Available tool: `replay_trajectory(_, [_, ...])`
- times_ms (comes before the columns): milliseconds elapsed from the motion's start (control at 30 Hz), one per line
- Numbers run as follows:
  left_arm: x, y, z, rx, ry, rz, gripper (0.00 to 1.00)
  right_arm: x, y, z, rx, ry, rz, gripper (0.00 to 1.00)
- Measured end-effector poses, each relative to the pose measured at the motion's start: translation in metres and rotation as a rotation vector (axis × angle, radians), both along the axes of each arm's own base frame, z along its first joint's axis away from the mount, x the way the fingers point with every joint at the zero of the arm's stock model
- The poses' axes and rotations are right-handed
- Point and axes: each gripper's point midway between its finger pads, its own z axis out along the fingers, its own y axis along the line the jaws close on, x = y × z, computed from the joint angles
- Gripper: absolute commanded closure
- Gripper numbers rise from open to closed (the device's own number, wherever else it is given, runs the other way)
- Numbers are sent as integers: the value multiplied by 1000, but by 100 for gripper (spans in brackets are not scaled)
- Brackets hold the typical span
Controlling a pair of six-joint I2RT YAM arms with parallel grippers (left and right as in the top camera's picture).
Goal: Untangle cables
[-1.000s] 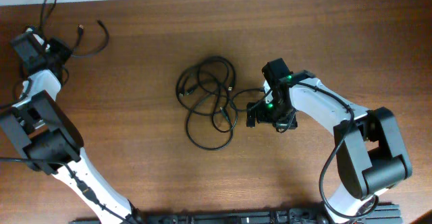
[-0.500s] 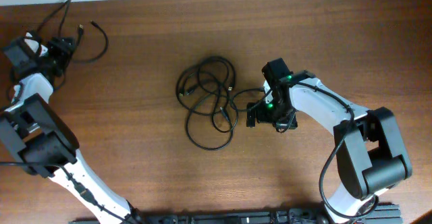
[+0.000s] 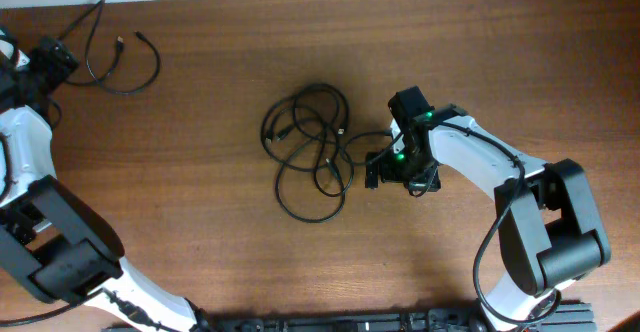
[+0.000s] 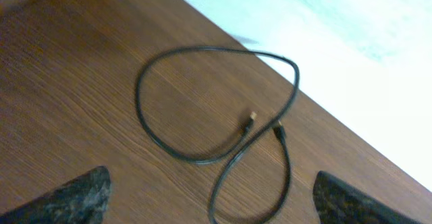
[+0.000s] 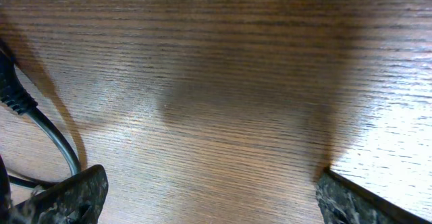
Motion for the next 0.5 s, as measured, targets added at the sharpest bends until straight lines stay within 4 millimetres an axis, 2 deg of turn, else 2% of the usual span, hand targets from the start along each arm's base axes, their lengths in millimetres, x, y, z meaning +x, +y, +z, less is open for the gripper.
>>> replay_trajectory(67, [0,-9,-5,-21,18,-20,6,0,0,0,0,-1,0,2])
replay_trajectory(167, [5,-22,-6,-30,23,-51,2,0,0,0,0,-1,0,2])
replay_trajectory(233, [11,-32,-10,-30,28,-68,3,0,0,0,0,-1,0,2])
replay_trajectory(267, [14,-36,-15,-24,37,-74,7,0,0,0,0,-1,0,2])
replay_trajectory(300, [18,-39,-30,-15,71,-63,11,0,0,0,0,-1,0,2])
replay_trajectory(400, [21,-32,-67,8,138,-21,16,0,0,0,0,-1,0,2])
replay_trajectory(433, [20,-30,-79,8,158,-12,28,0,0,0,0,-2,0,2])
replay_trajectory(500, [20,-26,-103,8,195,3,37,0,0,0,1,-2,-1,2])
